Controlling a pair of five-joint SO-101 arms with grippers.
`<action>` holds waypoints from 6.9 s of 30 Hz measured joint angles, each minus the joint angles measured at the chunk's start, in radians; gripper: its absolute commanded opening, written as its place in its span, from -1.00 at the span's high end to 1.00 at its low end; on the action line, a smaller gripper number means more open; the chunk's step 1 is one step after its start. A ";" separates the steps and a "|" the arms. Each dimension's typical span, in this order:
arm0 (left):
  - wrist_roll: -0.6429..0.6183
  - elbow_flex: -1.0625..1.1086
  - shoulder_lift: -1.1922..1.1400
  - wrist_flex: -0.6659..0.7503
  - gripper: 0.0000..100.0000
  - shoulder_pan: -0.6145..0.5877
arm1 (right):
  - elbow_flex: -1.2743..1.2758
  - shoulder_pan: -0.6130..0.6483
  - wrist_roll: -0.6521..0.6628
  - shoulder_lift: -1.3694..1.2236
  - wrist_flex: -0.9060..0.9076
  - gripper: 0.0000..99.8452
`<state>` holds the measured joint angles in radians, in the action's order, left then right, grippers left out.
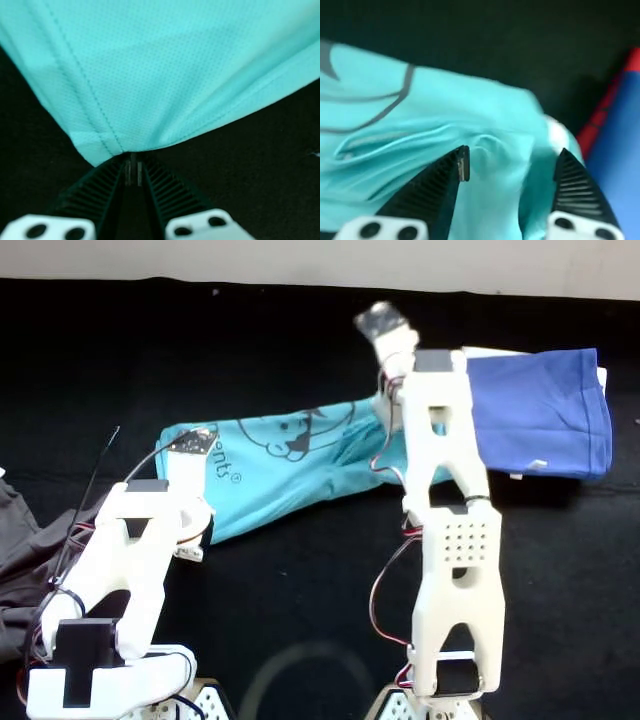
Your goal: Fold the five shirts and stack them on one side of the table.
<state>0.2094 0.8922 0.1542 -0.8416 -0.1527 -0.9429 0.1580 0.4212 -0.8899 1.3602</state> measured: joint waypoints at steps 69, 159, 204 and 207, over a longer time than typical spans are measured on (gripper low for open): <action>0.002 -0.671 -0.005 -0.623 0.98 -0.302 | 0.377 0.293 -0.311 0.265 0.192 0.99; -0.311 -1.599 -1.073 -0.798 0.98 -0.192 | 0.876 0.080 -0.155 1.226 0.393 0.78; -0.153 -1.633 -0.589 -0.707 0.98 0.565 | 2.604 -0.692 0.095 2.153 -0.588 0.97; -0.144 -1.633 -0.589 -0.634 0.98 0.603 | 2.607 -0.690 0.095 2.219 -0.568 0.97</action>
<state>0.0652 -0.7403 -0.4350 -1.4753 0.4503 1.6640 -0.5324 0.5163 1.3288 0.7925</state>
